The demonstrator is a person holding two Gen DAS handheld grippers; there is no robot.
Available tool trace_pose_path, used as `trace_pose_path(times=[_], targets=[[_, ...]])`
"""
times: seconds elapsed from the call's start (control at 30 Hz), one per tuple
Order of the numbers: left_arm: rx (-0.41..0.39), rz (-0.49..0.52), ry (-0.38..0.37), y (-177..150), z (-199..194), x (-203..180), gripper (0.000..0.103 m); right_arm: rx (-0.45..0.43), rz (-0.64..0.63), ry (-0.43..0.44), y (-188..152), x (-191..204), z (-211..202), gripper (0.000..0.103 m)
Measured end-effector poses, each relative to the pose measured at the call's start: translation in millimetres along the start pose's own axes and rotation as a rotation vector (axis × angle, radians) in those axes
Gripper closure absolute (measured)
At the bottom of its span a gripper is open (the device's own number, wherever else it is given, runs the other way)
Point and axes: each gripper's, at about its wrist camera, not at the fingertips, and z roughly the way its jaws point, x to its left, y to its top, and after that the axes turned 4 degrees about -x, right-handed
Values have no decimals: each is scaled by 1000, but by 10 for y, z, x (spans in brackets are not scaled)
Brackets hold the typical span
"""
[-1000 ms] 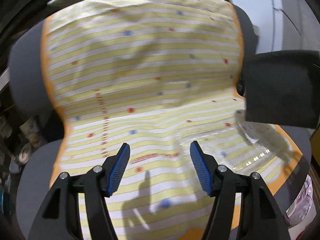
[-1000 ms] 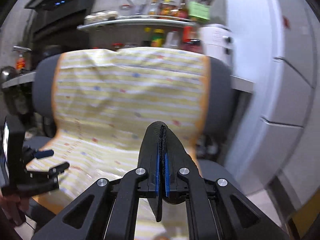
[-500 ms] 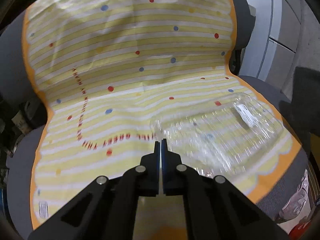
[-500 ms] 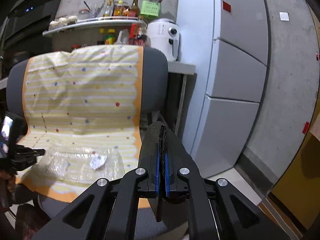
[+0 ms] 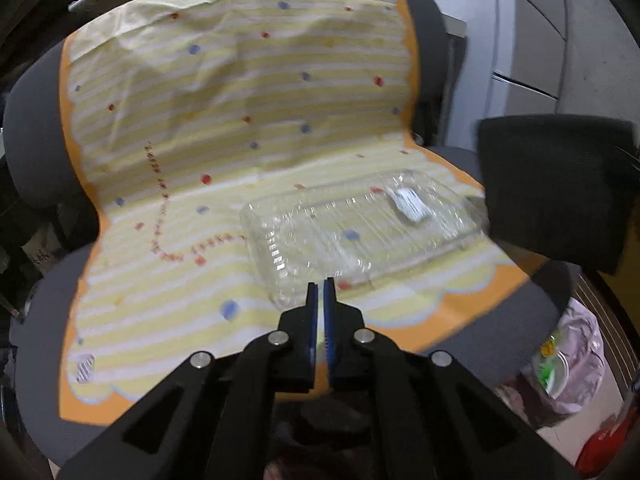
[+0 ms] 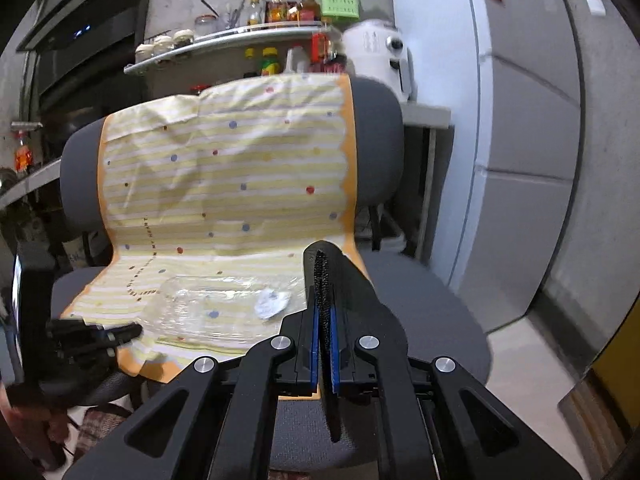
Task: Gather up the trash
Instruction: 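Grasp the clear plastic tray with the left tool while the right tool holds the black pad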
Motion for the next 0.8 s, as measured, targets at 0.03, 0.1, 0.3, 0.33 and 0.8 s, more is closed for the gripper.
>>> trace_pose_path(times=[0.03,0.1,0.3,0.33,0.8], targets=[[-4,-11,12,54,54,69,98,-17,-14,-16,20,-8,-48,98],[-5,-24,36,163,184,201,95,-28,-18,-35,44,-46,-85,98],[-26,-49,39,430,445,464,50,-37,8,-81,115,-250,-99,98],[-20,-39,49,478,510,489,50,-33,10,-85,128,-268,-84,98],[140,-97,16,844,1436,904,50,22,-15,-109,121,-263,248,98]])
